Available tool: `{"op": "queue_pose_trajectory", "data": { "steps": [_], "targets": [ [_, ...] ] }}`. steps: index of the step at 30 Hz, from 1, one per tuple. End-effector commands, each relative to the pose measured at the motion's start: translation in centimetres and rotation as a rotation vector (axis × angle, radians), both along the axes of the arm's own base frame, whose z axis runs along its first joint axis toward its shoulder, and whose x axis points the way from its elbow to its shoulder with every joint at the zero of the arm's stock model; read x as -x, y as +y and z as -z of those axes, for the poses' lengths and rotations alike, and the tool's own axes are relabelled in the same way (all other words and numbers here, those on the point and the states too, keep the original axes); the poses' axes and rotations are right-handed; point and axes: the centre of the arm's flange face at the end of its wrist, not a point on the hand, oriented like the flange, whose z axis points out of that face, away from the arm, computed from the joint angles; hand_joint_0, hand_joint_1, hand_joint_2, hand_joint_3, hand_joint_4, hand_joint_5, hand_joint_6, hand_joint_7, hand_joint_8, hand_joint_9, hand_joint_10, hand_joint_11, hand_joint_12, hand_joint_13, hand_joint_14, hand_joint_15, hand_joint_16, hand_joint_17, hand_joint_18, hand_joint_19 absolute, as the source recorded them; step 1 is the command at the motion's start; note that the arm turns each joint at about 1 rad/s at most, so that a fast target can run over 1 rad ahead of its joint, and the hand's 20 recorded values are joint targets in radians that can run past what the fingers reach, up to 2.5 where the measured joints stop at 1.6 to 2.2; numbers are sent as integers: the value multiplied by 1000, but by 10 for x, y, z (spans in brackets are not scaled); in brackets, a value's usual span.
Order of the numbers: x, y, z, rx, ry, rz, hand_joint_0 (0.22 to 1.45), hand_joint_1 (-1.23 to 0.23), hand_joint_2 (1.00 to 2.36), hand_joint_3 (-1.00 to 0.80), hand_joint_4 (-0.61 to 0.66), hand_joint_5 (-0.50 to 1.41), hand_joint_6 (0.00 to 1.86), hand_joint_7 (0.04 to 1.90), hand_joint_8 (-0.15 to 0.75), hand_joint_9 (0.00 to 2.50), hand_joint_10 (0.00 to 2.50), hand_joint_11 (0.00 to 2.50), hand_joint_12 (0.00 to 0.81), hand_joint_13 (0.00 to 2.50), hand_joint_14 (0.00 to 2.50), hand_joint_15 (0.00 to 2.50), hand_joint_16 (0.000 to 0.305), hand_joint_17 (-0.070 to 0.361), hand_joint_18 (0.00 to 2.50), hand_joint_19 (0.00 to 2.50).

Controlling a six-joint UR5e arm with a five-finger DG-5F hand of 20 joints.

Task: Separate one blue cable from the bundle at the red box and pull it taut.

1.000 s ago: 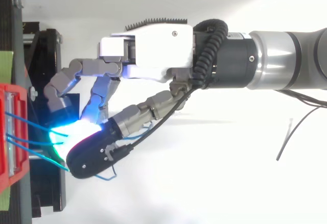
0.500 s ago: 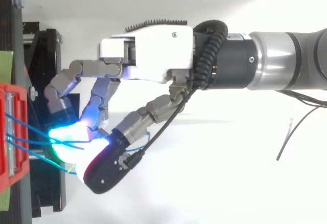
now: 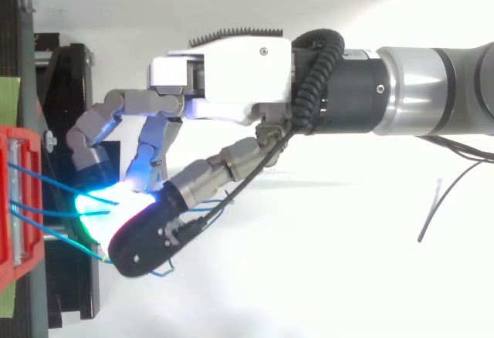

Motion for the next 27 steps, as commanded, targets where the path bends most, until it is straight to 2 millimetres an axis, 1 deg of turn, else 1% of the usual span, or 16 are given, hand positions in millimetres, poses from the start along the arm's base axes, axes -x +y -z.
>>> {"op": "queue_pose_trajectory", "data": {
  "steps": [1, 3, 5, 6, 7, 8, 11, 14, 15, 17, 19, 22, 23, 24, 25, 27],
  "targets": [
    [0, 0, 0, 0, 0, 0, 642, -824, 1016, -285, 86, -173, 858, 1212, 260, 1080, 24, 1342, 353, 1017, 29, 862, 51, 114, 843, 885],
    [0, 0, 0, 0, 0, 0, 666, -851, 1015, -312, 62, -177, 862, 1213, 262, 1071, 24, 1330, 352, 1011, 30, 865, 51, 114, 841, 867],
    [0, 0, 0, 0, 0, 0, 712, -883, 1009, -398, 53, -183, 868, 1208, 254, 1056, 22, 1331, 350, 998, 29, 847, 51, 115, 844, 837],
    [0, 0, 0, 0, 0, 0, 723, -890, 1008, -421, 54, -183, 869, 1193, 255, 1055, 24, 1329, 346, 995, 30, 843, 51, 114, 842, 836],
    [0, 1, 0, 0, 0, -1, 751, -915, 1000, -500, 71, -184, 872, 1204, 251, 1050, 23, 1326, 346, 994, 30, 847, 50, 113, 842, 827],
    [-1, 1, -1, 1, -2, -1, 756, -909, 1000, -500, 76, -183, 873, 1201, 251, 1049, 24, 1326, 344, 992, 30, 836, 50, 113, 843, 818],
    [0, 0, 0, 9, -1, 1, 690, -882, 1000, -500, 127, -178, 869, 1184, 257, 1065, 23, 1324, 343, 997, 30, 848, 50, 112, 841, 836],
    [0, 1, 0, 11, -1, 0, 567, -756, 1000, -500, 137, -165, 863, 1185, 265, 1126, 23, 1339, 351, 1035, 30, 855, 51, 115, 864, 866],
    [0, 1, 0, 11, -1, 0, 556, -722, 1000, -500, 140, -162, 862, 1181, 273, 1134, 23, 1343, 354, 1049, 30, 858, 51, 116, 877, 873],
    [0, 1, 0, 11, -1, 0, 509, -575, 1000, -500, 141, -156, 860, 1152, 290, 1179, 21, 1353, 364, 1076, 29, 856, 54, 122, 911, 873],
    [0, 0, 0, 11, -1, 1, 502, -419, 1000, -500, 137, -148, 850, 1132, 283, 1211, 20, 1360, 367, 1105, 28, 846, 55, 124, 929, 878],
    [0, 1, 0, 11, -1, 0, 569, -326, 1000, -500, 116, -146, 839, 1137, 266, 1204, 24, 1364, 345, 1097, 27, 863, 50, 114, 900, 914],
    [-1, 1, -1, 11, -2, 0, 594, -327, 1000, -500, 110, -146, 836, 1152, 256, 1201, 24, 1370, 342, 1098, 29, 861, 49, 111, 893, 919],
    [0, 1, 0, 11, -1, 0, 622, -366, 1000, -500, 105, -144, 833, 1162, 260, 1203, 25, 1371, 344, 1097, 30, 868, 49, 111, 892, 921],
    [0, 0, 0, 11, -1, 1, 629, -456, 1007, -428, 114, -143, 831, 1163, 266, 1205, 25, 1366, 345, 1095, 29, 878, 50, 112, 891, 923],
    [0, 1, 0, 11, -1, 0, 604, -515, 1018, -288, 119, -145, 829, 1176, 269, 1192, 25, 1369, 349, 1086, 29, 876, 51, 114, 890, 924]
  ]
}}
